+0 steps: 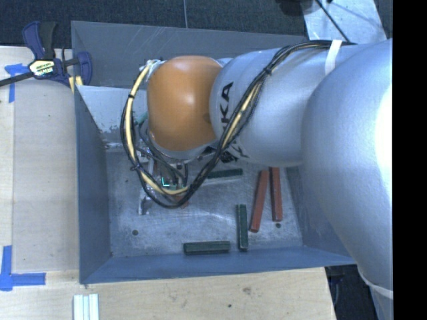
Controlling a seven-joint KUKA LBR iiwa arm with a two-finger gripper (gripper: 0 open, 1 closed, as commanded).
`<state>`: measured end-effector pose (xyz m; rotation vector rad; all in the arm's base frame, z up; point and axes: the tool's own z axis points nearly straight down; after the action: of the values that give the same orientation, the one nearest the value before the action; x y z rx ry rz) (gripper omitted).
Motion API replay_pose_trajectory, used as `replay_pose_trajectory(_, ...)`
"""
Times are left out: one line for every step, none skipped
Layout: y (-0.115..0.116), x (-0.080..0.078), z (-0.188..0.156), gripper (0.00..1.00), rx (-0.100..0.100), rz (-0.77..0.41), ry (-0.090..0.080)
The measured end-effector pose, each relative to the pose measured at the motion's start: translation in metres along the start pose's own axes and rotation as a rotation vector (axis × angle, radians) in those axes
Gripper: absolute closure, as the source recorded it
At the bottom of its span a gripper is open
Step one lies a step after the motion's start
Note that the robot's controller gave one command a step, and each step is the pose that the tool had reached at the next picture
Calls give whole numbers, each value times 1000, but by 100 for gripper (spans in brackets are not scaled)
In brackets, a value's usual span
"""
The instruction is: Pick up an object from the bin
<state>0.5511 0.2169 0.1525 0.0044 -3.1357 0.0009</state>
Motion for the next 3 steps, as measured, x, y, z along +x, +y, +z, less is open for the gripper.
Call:
replay_pose_trajectory(-1,-2,-4,0,-2,2,-8)
replay_pose_trajectory(-49,-21,17,0,-3,-60,-9)
replay_pose_trajectory(-66,-14,66,0,1,-132,-23)
